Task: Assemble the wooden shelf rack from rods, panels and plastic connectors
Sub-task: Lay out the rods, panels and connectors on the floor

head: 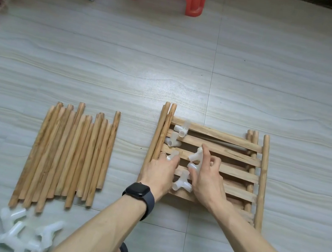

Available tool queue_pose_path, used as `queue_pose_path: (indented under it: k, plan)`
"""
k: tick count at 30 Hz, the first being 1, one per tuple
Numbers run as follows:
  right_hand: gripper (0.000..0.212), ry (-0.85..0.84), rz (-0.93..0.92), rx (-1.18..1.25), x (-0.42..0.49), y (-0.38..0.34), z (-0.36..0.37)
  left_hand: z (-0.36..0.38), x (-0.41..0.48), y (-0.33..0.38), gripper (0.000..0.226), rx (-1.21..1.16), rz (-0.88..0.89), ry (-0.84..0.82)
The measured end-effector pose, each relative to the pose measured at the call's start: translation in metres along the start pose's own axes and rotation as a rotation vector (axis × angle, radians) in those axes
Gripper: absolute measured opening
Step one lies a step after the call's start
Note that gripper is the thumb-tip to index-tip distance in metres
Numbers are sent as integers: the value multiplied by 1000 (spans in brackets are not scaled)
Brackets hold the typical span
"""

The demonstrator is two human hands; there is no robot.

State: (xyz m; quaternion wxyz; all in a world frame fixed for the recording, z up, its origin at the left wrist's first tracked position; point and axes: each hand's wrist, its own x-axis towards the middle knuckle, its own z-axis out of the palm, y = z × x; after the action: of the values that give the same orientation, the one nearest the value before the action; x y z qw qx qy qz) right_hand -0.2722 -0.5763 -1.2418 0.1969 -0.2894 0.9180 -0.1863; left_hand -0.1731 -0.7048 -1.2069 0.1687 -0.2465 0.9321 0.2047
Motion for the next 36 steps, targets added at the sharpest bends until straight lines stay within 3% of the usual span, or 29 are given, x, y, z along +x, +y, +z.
queue_pose_path:
  k: [6, 9, 11, 13, 15, 19, 21, 24, 28, 32, 36]
  plan:
    - [57, -31, 209, 263, 16, 2, -10, 3, 0, -6, 30, -129, 34, 29]
    - [34, -131, 291, 541, 25, 5, -28, -9, 10, -15, 28, -270, 4, 3]
    - [21, -165, 245, 458, 25, 7, -33, -17, 15, -20, 27, -408, -46, -15]
    - [22, -179, 191, 338, 20, 7, -36, -21, 16, -26, 25, -560, -90, -5]
    - [30, -153, 218, 393, 14, 6, -36, -22, 10, -37, 26, -696, -132, 42]
    - [34, 58, 302, 639, 1, -12, -43, -19, -25, -74, 28, -1000, -208, 209]
    - [35, 25, 282, 775, -5, -36, -39, -18, -53, -100, 27, -1102, -278, 350]
    - [28, -192, 184, 805, -34, -93, -5, -10, -107, -150, 29, -1030, -419, 445]
    - [33, -538, 87, 706, -80, -156, 61, 8, -170, -208, 29, -738, -597, 369]
    - [36, -727, -4, 376, -112, -184, 127, 22, -207, -231, 26, -515, -619, 221]
    - [64, -907, 46, 396, -139, -202, 158, 33, -221, -239, 38, -343, -631, -49]
